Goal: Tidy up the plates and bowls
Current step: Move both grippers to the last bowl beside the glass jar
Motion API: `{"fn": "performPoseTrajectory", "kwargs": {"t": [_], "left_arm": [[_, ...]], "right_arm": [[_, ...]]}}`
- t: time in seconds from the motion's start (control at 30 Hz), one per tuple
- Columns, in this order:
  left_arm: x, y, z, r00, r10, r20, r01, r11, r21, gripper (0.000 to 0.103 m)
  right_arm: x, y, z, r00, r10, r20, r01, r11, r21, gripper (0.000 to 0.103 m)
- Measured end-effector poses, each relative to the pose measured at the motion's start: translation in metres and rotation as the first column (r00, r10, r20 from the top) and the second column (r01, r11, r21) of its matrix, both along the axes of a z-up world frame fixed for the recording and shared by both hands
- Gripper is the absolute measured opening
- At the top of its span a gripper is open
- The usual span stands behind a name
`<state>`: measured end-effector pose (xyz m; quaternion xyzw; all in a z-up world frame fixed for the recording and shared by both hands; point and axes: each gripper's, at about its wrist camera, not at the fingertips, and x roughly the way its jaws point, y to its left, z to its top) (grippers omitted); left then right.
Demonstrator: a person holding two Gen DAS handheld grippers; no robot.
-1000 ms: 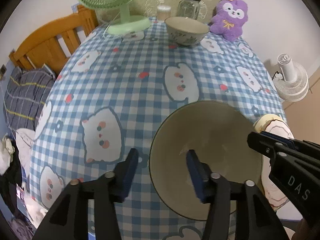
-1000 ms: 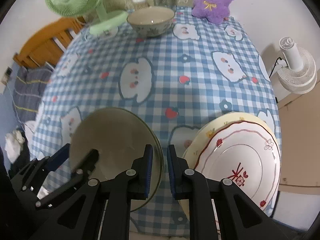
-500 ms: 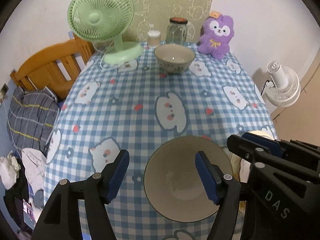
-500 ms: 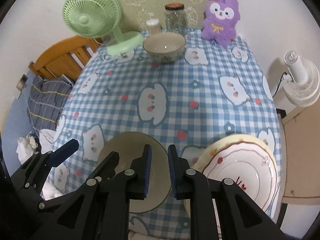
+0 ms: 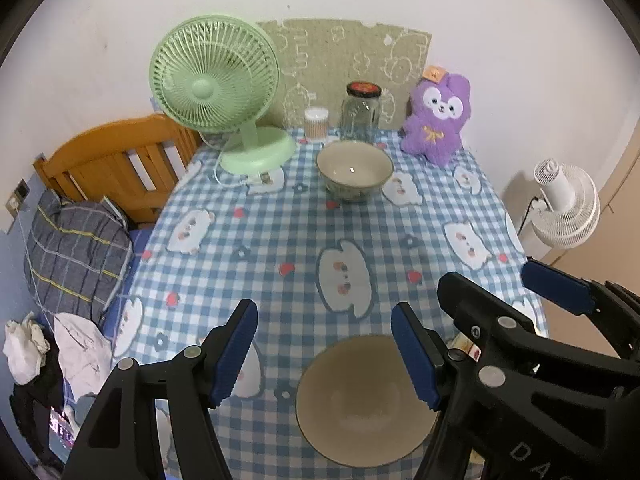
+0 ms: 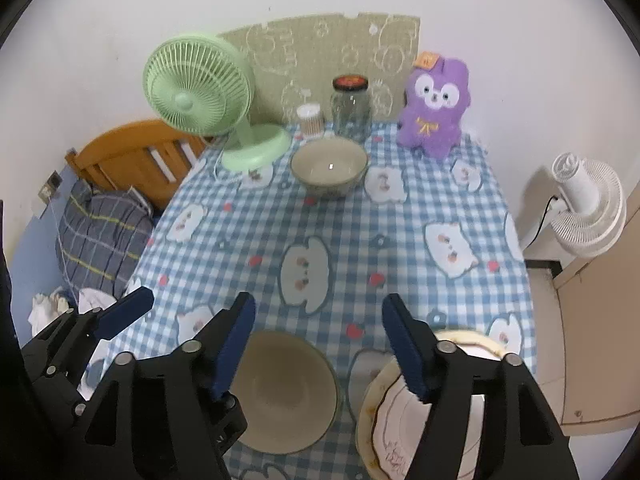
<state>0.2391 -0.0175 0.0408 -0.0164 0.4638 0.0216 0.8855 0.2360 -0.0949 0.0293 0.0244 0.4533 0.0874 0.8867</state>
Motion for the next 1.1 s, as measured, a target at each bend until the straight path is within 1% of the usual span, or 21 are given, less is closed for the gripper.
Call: {"fn": "performPoseTrajectory", "kwargs": {"t": [0.2, 0.33, 0.43, 0.6, 0.73, 0.83, 1.1], "left_arm": [[0.012, 0.001, 0.016, 1.000, -0.001, 0.030, 0.000, 1.000, 0.017, 0.072], [0.024, 0.003, 0.025, 0.998, 0.010, 0.061, -0.012, 1.000, 0.029, 0.078], [0.035, 0.003, 0.030, 0.997, 0.001, 0.080, -0.004, 1.000, 0.029, 0.082], [0.057, 0.006, 0.035, 0.995, -0.004, 0.103, 0.000, 0.999, 0.038, 0.085], [0.074, 0.006, 0.036, 0.993, -0.017, 0.119, 0.012, 0.999, 0.041, 0.086], [0.088, 0.007, 0.035, 0.991, -0.023, 0.131, 0.018, 0.999, 0.038, 0.087], [0.129, 0.013, 0.024, 0.987, -0.041, 0.153, 0.037, 0.999, 0.029, 0.087]], "right_arm": [[0.013, -0.001, 0.017, 0.999, -0.038, 0.032, 0.038, 0.999, -0.002, 0.079], [0.022, 0.000, 0.028, 0.996, -0.042, 0.074, 0.044, 0.999, -0.028, 0.082], [0.031, -0.001, 0.033, 0.994, -0.042, 0.099, 0.043, 0.999, -0.015, 0.084], [0.051, -0.001, 0.037, 0.991, -0.048, 0.122, 0.049, 0.999, -0.006, 0.085], [0.069, -0.002, 0.039, 0.988, -0.060, 0.139, 0.062, 0.998, -0.007, 0.087], [0.082, -0.003, 0.039, 0.986, -0.076, 0.150, 0.079, 0.997, -0.010, 0.090], [0.123, 0.003, 0.031, 0.982, -0.073, 0.175, 0.078, 0.997, -0.024, 0.090]]}}
